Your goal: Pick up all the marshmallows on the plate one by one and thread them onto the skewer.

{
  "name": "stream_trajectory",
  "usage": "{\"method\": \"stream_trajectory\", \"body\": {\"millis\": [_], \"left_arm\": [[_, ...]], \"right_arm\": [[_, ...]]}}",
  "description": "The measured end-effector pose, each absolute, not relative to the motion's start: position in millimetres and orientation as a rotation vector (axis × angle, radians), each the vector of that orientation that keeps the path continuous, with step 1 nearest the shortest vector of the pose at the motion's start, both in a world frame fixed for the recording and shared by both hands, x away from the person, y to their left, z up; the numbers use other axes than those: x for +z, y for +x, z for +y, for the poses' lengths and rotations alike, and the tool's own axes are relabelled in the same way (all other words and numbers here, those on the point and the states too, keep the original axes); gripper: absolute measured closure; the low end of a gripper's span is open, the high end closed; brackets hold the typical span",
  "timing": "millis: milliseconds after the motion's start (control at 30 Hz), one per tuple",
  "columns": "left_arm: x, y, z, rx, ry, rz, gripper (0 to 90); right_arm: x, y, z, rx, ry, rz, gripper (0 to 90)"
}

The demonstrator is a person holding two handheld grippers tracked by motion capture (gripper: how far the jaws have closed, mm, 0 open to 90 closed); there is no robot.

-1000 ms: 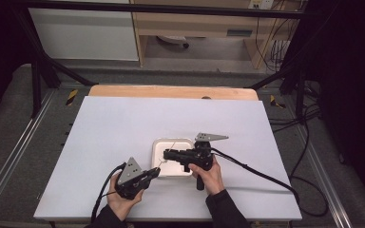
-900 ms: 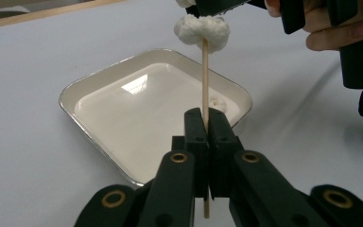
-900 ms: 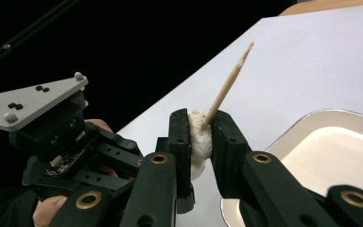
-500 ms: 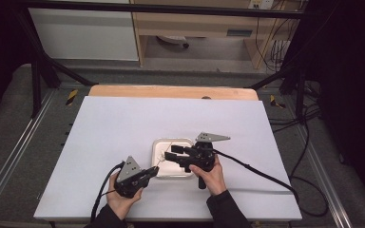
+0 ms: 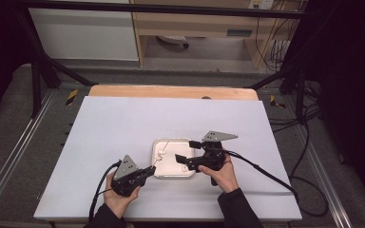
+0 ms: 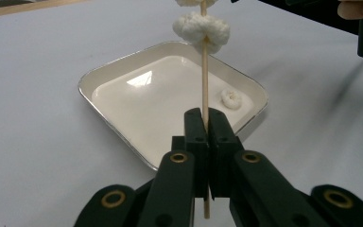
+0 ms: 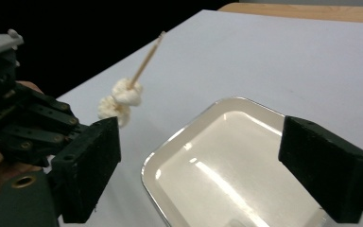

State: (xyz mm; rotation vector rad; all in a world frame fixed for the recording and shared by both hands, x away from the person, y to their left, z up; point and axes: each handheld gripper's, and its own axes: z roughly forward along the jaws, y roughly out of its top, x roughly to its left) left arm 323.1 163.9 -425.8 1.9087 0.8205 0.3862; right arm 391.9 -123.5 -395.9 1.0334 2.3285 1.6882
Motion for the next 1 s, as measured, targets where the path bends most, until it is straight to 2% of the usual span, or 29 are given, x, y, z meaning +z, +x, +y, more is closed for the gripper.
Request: {"method": "stream_trajectory", "body": {"millis": [233,533,767,1000], "left_arm": [[-426.4,323.6,164.3,0.382,1.923,0.819,88.5],[-427.3,324.7,165.6,0.371,1.936,0.826,88.4],[-428.0,325.2,167.3,0.362,1.938,0.828,88.4],[-429.7,325.5,166.5,0.359,1.945,0.826,88.3]], "right_arm": [[-403.4,394.6,-133.9,1.594,1.039,2.35,6.4],[-418.6,395.0,-133.5,1.429,1.024,2.424,5.8],[-429.9,395.3,-128.9,1.315,0.994,2.463,9.6],[-435.5,395.0,-125.1,1.315,0.934,2.496,22.2]]}}
